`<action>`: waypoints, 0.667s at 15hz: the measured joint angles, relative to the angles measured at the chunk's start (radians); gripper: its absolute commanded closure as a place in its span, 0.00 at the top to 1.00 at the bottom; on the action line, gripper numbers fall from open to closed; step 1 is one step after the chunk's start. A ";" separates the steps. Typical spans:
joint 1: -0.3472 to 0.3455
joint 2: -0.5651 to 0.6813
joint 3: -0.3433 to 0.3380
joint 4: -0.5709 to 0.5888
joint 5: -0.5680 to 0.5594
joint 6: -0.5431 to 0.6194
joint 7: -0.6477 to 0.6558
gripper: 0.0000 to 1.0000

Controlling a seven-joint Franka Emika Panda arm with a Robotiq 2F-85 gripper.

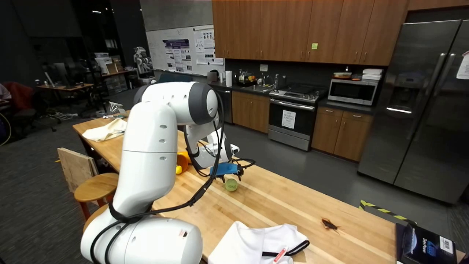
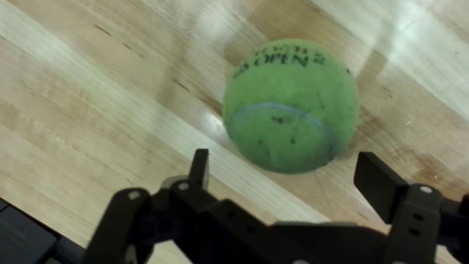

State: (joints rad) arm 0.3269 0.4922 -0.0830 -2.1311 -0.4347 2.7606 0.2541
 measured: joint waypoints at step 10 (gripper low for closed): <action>-0.027 0.017 0.050 0.000 0.013 0.014 -0.138 1.00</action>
State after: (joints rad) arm 0.2997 0.5088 -0.0335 -2.1308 -0.4218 2.7748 0.1163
